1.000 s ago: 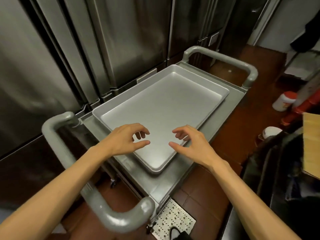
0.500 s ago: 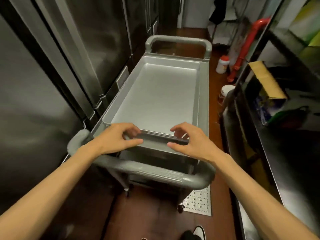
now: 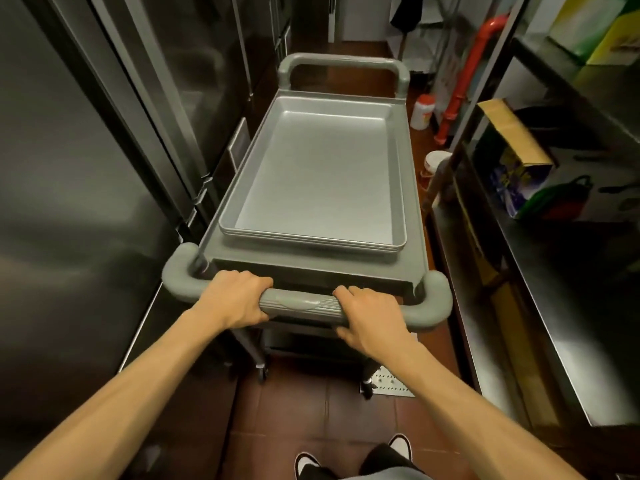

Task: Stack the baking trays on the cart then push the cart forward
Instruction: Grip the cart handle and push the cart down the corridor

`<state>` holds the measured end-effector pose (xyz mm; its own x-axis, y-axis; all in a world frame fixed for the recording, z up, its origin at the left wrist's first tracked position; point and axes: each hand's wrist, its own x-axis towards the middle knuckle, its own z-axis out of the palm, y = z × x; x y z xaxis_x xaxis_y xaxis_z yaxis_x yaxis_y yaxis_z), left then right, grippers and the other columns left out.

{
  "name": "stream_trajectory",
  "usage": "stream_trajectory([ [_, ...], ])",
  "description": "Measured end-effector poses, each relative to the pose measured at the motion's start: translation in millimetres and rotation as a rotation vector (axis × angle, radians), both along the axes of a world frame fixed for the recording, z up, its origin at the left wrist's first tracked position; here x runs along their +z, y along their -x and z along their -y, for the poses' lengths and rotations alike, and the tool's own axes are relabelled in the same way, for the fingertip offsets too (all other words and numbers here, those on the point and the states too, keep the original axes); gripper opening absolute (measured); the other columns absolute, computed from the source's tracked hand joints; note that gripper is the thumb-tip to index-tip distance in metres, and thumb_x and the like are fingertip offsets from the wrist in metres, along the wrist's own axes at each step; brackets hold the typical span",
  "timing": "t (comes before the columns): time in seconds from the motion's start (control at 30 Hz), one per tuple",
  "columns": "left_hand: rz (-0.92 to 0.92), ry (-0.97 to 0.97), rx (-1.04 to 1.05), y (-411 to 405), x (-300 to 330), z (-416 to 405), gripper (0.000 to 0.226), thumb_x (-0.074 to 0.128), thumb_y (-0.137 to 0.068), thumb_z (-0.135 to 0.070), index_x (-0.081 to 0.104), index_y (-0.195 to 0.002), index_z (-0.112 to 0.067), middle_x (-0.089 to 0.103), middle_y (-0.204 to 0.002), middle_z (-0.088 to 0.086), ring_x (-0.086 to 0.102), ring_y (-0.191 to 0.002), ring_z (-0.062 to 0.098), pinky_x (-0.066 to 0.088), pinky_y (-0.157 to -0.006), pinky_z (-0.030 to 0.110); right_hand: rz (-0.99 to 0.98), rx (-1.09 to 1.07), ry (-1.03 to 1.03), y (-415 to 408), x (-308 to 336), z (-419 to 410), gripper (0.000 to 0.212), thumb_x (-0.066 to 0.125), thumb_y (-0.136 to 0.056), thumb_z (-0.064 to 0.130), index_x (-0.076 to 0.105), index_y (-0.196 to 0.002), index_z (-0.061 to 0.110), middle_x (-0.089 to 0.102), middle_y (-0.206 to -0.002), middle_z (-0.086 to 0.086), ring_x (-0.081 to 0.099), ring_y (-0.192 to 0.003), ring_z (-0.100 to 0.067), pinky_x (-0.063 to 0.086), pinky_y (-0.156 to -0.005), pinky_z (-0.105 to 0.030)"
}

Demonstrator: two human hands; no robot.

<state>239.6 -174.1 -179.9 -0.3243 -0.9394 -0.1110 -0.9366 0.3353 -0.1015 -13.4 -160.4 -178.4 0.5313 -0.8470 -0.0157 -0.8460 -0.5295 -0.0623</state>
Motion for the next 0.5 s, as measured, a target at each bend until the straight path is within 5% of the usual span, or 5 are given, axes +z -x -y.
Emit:
stream_trajectory([
  [0.5, 0.007, 0.082, -0.073, 32, -6, 16, 0.034, 0.053, -0.062, -0.059, 0.053, -0.078, -0.029, 0.068, -0.071, -0.001, 0.064, -0.066, 0.026, 0.033, -0.052, 0.032, -0.026, -0.103, 0.114, 33, -8, 30, 0.031, 0.066, -0.064, 0.051, 0.056, -0.074, 0.024, 0.064, -0.065, 0.002, 0.061, -0.056, -0.020, 0.047, -0.050, -0.031],
])
